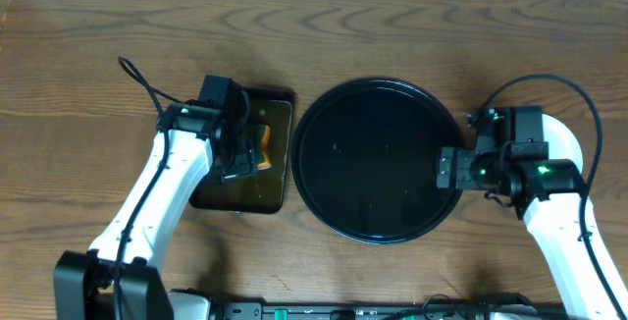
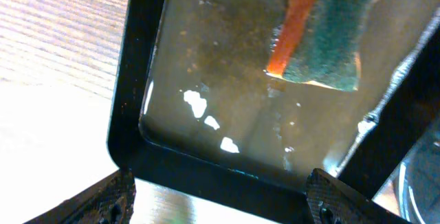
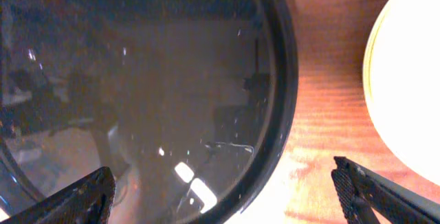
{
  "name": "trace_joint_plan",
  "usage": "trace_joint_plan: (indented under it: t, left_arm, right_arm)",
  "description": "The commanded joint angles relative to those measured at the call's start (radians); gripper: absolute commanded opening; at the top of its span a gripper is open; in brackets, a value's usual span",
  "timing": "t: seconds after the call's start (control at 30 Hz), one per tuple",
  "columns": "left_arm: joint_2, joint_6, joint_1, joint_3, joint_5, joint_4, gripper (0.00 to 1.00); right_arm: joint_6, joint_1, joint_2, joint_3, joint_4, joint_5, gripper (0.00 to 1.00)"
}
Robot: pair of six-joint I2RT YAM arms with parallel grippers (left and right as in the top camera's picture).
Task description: Clean dirty plates on tray and stack at the side
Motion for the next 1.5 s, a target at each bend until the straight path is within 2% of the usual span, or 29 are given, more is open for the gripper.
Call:
trace_joint_plan:
  t: [0.0,0.1,0.27,0.47,0.6,0.97,1.13,1.27,1.43,1.47]
  left_arm:
    - [-0.129,0.027,-0.018,-0.022,0.015,0.009,0.81]
    - [-0.243,0.027,-0.019,-0.064,0.015,0.037,0.81]
    - [-0.552,0.051,-0.019,-0.194,0.015,0.134,0.81]
    - [-0.825,0.05,-0.019,-0.299,0.016,0.183,0.81]
    - [-0.874,0.05,-0.019,-0.299,0.016,0.183,0.81]
    - [-0.863,0.05,-0.019,-0.299,0.015,0.183,0.81]
    - [-0.863,0.05,-0.019,-0.299,0.016,0.183,0.81]
    - [-0.863,0.05,-0.019,-0.299,0.016,0.183,0.81]
    - [-0.863,0.05,-0.019,-0.299,0.016,0.183,0.81]
    - [-0.863,0.05,-0.019,-0.299,0.016,0.183,0.81]
  right_arm:
    - [0.052,0.056,-0.071,0.017,-0.032,0.129,0.99]
    - [0.067,0.094,-0.145,0.016,-0.051,0.163,0.99]
    - [0.068,0.17,-0.365,-0.026,-0.05,0.204,0.99]
    - [0.09,0.173,-0.507,-0.048,-0.068,0.195,0.99]
    - [0.09,0.173,-0.507,-0.048,-0.068,0.195,0.99]
    - [0.09,0.173,-0.506,-0.048,-0.068,0.195,0.99]
    - [0.059,0.137,-0.566,-0.055,-0.075,0.238,0.99]
    - [-0.053,0.06,-0.681,-0.164,0.104,0.119,0.99]
    - [-0.051,-0.023,-0.85,-0.394,0.43,0.056,0.99]
    - [-0.049,-0.039,-0.908,-0.472,0.537,0.056,0.99]
